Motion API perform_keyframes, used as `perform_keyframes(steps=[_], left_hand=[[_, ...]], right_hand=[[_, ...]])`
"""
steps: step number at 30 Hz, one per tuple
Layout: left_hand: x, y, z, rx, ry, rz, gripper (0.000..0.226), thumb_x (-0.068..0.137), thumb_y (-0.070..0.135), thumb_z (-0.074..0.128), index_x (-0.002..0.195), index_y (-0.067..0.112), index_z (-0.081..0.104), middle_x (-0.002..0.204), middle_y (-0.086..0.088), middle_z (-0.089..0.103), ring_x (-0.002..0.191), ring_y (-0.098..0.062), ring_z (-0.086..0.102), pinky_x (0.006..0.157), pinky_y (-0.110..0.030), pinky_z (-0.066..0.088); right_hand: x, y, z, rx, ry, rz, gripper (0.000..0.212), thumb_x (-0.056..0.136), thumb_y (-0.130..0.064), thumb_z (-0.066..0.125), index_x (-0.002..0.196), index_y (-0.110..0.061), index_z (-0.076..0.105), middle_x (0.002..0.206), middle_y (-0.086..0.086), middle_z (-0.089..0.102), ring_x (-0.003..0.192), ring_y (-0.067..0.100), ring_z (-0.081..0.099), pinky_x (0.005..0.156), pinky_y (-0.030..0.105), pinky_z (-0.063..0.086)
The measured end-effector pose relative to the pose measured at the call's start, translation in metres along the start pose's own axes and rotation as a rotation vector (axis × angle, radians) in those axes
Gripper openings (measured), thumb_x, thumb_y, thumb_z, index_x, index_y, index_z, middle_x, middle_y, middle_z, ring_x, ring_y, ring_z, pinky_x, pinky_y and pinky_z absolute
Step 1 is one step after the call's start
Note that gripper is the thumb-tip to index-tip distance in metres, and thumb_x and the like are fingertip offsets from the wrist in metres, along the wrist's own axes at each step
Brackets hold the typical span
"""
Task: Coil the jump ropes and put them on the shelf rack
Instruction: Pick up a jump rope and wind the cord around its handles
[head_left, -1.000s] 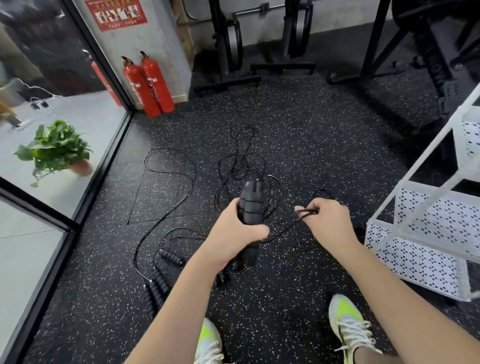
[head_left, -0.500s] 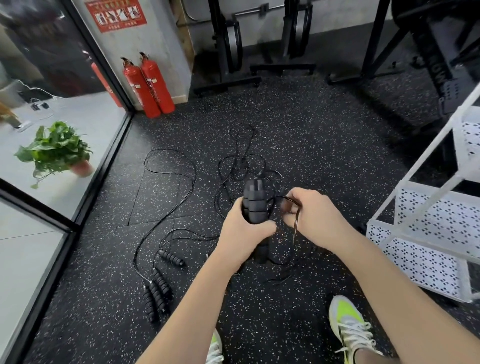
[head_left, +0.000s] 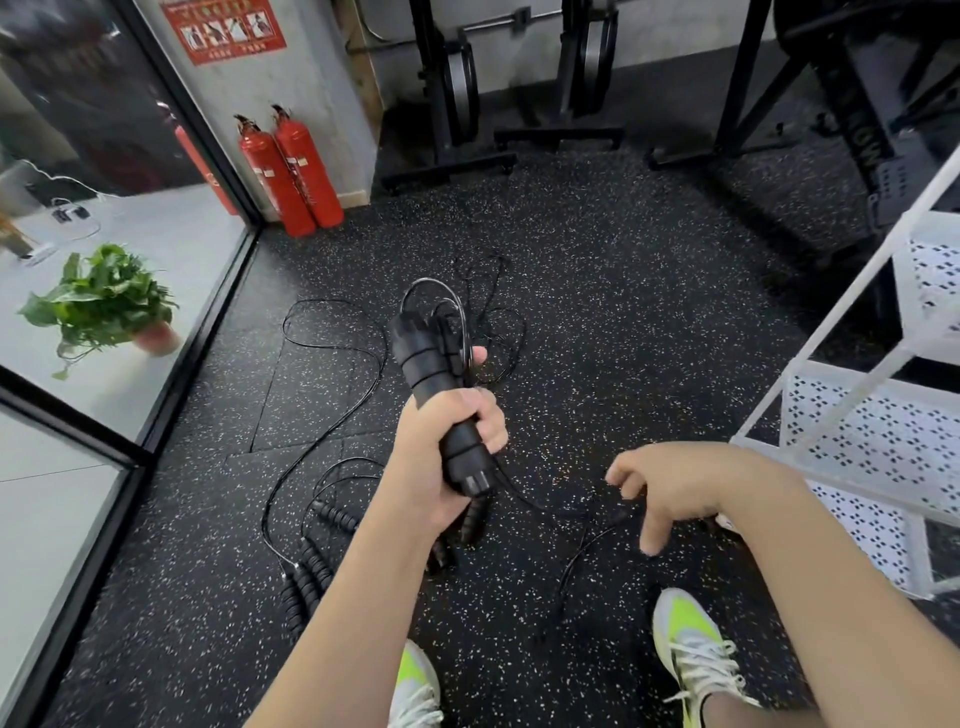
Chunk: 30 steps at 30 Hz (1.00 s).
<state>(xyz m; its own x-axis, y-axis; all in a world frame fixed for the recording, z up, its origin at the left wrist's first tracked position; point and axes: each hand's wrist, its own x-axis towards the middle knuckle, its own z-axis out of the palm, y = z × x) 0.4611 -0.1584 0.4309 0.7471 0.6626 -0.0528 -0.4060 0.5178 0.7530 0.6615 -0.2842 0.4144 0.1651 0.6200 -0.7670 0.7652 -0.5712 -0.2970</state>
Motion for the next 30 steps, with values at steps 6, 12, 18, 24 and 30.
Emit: perform_keyframes(steps=[6, 12, 18, 24, 30], left_hand=[[-0.004, -0.015, 0.015, 0.077, 0.025, -0.03, 0.065, 0.066, 0.01, 0.074, 0.126, 0.006, 0.051, 0.069, -0.008, 0.052, 0.056, -0.017, 0.05, 0.056, -0.029, 0.048], [-0.002, -0.026, 0.013, 0.355, 0.169, -0.067, 0.049, 0.06, 0.011, 0.076, 0.105, 0.007, 0.06, 0.081, -0.007, 0.066, 0.07, -0.022, 0.06, 0.061, -0.032, 0.054], [-0.009, -0.027, 0.014, 0.44, 0.048, -0.23, 0.035, 0.049, 0.027, 0.076, 0.084, 0.03, 0.074, 0.081, 0.0, 0.065, 0.076, -0.019, 0.056, 0.07, -0.033, 0.046], [-0.005, -0.025, 0.007, 0.295, 0.059, -0.244, 0.067, 0.05, 0.024, 0.073, 0.114, 0.008, 0.059, 0.092, -0.005, 0.067, 0.074, -0.02, 0.06, 0.073, -0.037, 0.052], [-0.004, -0.025, 0.013, 0.209, 0.069, -0.192, 0.045, 0.069, 0.003, 0.06, 0.114, 0.003, 0.064, 0.09, -0.011, 0.069, 0.074, -0.025, 0.062, 0.068, -0.034, 0.056]], right_hand=[[-0.011, -0.037, 0.009, 0.571, -0.005, -0.556, 0.107, 0.063, -0.046, 0.093, 0.149, -0.043, 0.032, 0.152, -0.018, 0.044, 0.142, -0.001, 0.037, 0.12, 0.036, 0.031], [-0.003, -0.072, 0.012, 1.256, 0.239, -0.653, 0.028, 0.099, -0.038, 0.057, 0.126, -0.044, 0.055, 0.112, -0.011, 0.071, 0.09, 0.001, 0.067, 0.078, 0.026, 0.054], [-0.009, -0.075, 0.019, 1.011, 0.931, -0.554, 0.024, 0.104, -0.037, 0.051, 0.091, -0.024, 0.067, 0.085, -0.011, 0.071, 0.081, 0.011, 0.065, 0.079, 0.035, 0.052], [-0.017, -0.073, 0.014, 0.904, 0.981, -0.464, 0.036, 0.103, -0.05, 0.045, 0.095, -0.019, 0.063, 0.07, -0.009, 0.057, 0.065, 0.01, 0.049, 0.066, 0.03, 0.041], [-0.023, -0.075, 0.011, 0.812, 1.157, -0.444, 0.013, 0.105, -0.04, 0.047, 0.103, -0.033, 0.057, 0.076, -0.019, 0.061, 0.065, 0.001, 0.054, 0.061, 0.014, 0.04]])
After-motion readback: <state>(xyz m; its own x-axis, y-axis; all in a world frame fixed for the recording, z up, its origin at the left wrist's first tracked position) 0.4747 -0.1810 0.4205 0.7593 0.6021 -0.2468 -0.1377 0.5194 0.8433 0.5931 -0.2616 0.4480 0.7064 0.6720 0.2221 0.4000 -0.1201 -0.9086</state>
